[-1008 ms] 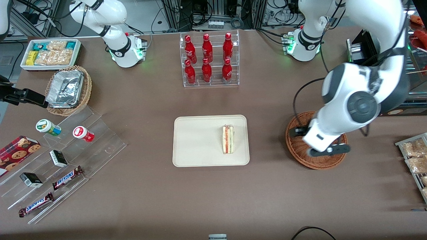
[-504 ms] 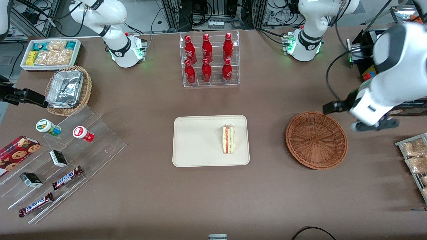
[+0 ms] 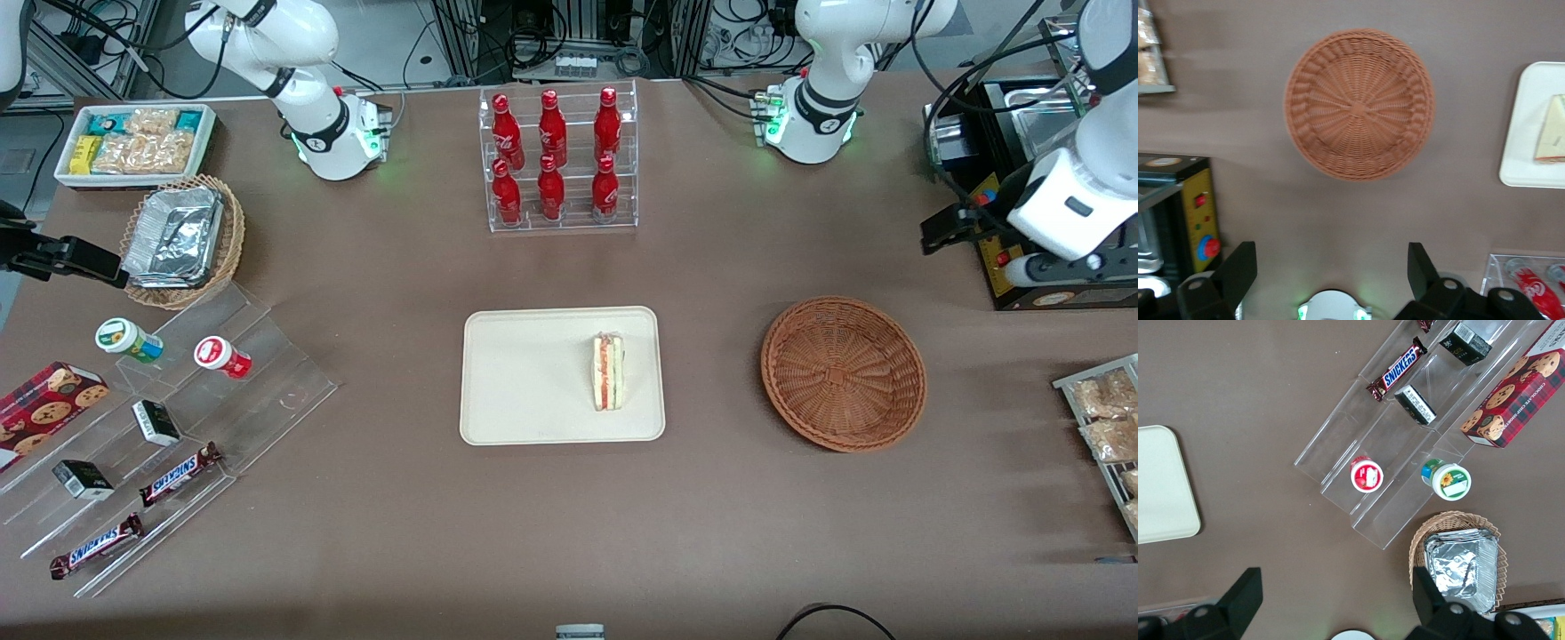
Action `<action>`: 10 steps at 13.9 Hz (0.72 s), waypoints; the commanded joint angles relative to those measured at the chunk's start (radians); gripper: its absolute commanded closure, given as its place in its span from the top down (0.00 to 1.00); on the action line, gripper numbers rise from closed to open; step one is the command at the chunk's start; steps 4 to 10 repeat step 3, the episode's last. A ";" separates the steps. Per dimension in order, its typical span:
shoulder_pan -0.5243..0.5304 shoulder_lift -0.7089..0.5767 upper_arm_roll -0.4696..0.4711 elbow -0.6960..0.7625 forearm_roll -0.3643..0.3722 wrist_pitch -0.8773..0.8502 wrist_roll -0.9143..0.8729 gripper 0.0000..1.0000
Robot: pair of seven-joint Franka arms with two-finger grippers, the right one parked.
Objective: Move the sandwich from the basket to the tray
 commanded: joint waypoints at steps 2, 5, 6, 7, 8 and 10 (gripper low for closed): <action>0.005 -0.020 -0.013 0.028 0.053 -0.030 0.014 1.00; 0.004 -0.019 -0.011 0.026 0.054 -0.030 0.014 1.00; 0.004 -0.019 -0.011 0.026 0.054 -0.030 0.014 1.00; 0.004 -0.019 -0.011 0.026 0.054 -0.030 0.014 1.00; 0.004 -0.019 -0.011 0.026 0.054 -0.030 0.014 1.00; 0.004 -0.019 -0.011 0.026 0.054 -0.030 0.014 1.00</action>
